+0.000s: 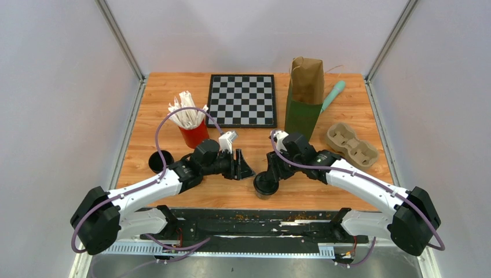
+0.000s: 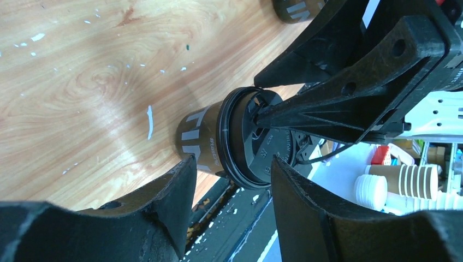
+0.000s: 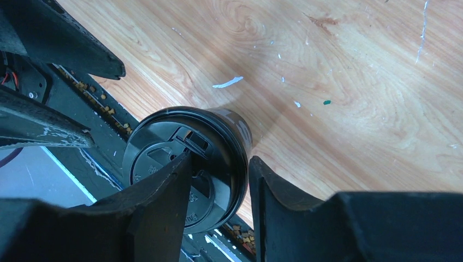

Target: Pack the takeout coffee

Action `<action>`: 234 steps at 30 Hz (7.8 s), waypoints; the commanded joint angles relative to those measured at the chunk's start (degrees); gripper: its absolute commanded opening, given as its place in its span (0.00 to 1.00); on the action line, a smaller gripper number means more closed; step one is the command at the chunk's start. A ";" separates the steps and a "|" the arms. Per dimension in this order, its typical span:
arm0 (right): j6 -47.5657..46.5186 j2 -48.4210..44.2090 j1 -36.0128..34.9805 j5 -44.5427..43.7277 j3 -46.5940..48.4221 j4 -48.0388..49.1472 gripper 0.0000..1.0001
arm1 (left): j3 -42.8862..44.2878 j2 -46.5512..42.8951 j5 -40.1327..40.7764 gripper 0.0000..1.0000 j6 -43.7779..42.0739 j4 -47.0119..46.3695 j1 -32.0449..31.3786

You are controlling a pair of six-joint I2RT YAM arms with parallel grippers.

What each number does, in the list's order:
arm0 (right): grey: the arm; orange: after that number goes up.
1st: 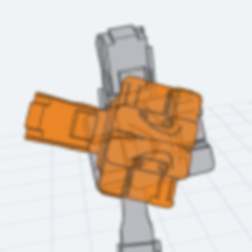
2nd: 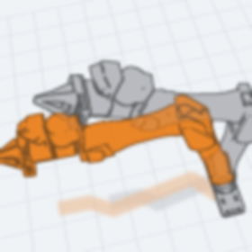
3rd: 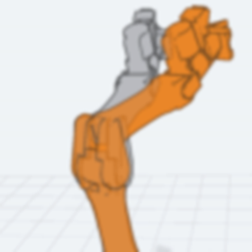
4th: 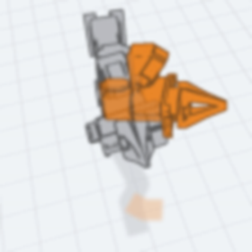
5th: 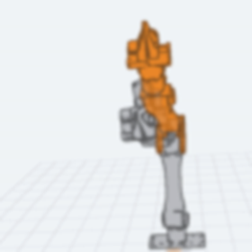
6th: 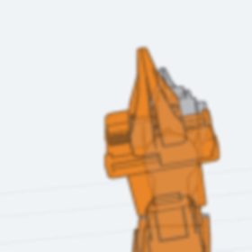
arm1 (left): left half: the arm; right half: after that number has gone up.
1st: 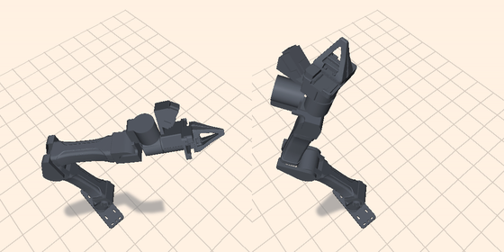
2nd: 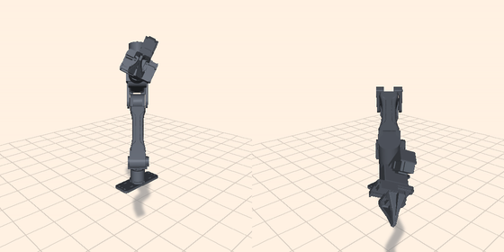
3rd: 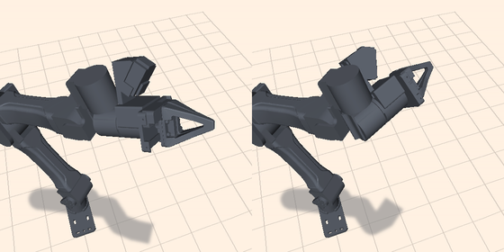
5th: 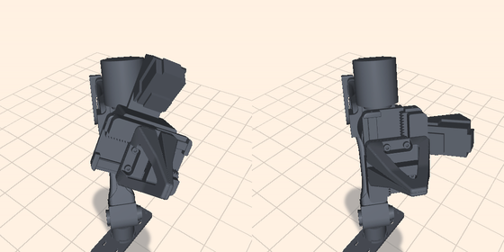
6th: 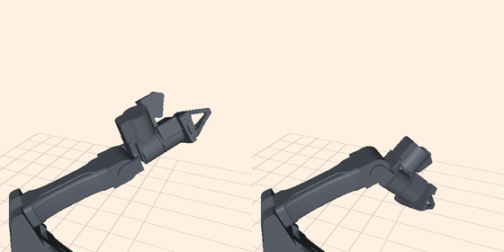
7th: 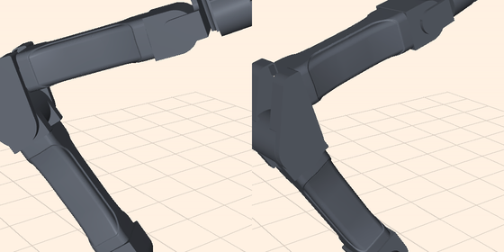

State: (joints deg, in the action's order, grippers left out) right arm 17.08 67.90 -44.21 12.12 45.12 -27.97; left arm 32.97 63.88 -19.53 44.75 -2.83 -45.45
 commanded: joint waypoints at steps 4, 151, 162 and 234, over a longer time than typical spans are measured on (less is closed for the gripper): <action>2.02 -3.11 -0.65 -0.31 0.88 -3.10 0.50 | -3.13 -0.25 -0.40 0.61 2.41 -4.37 -1.56; -42.21 -32.95 -23.86 -11.27 -24.22 63.31 0.93 | 2.91 -9.67 -25.45 0.00 40.80 -15.15 9.65; -46.74 -39.11 -23.89 -13.65 -20.90 55.42 0.95 | 1.01 -10.16 -23.45 0.00 41.54 -14.96 10.79; -48.61 -17.19 -25.39 -11.76 -20.07 76.03 0.74 | 0.17 -14.99 -23.28 0.08 42.06 -12.30 11.26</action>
State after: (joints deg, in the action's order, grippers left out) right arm -31.83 50.22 -68.95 0.40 23.46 46.54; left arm 32.93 49.76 -42.96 88.36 -15.07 -34.30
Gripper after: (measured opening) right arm 0.776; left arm 0.048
